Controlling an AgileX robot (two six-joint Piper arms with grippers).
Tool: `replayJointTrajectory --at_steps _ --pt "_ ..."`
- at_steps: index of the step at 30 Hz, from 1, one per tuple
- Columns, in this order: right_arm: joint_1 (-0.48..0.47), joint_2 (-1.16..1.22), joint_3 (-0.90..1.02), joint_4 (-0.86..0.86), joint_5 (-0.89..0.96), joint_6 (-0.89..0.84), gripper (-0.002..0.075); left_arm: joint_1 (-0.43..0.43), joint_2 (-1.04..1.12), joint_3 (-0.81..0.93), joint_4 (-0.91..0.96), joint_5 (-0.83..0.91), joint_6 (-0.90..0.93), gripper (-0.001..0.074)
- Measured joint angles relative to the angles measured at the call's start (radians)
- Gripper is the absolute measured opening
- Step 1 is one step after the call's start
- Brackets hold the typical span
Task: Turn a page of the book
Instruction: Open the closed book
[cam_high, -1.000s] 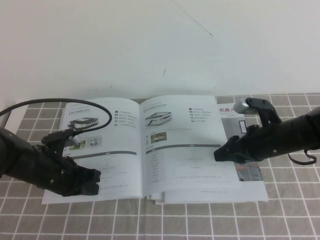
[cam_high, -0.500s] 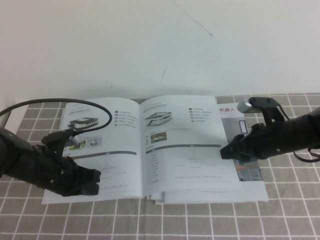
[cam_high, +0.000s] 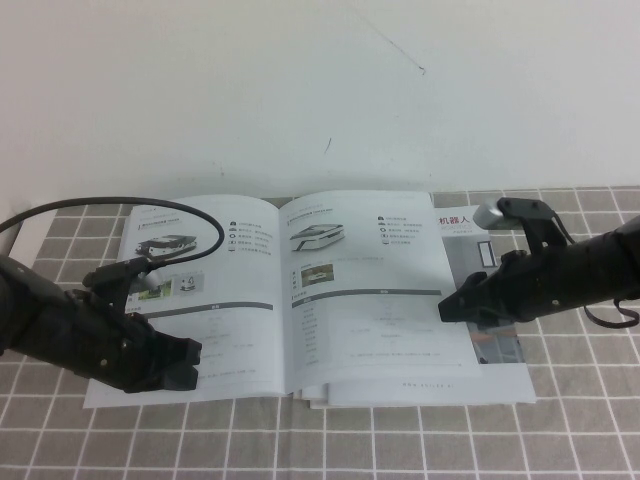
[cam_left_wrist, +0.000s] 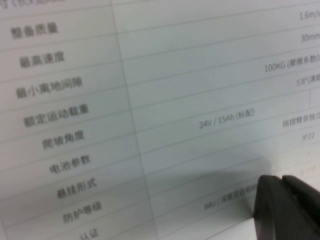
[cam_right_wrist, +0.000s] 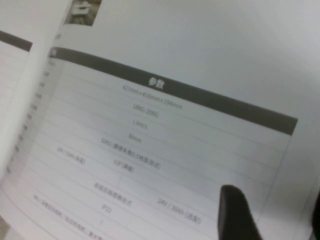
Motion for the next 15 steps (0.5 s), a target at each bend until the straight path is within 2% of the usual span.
replayJointTrajectory --at_steps 15 --pt "0.0 0.003 -0.005 0.179 0.082 -0.131 0.0336 0.001 0.0 0.0 0.0 0.002 0.0 -0.0004"
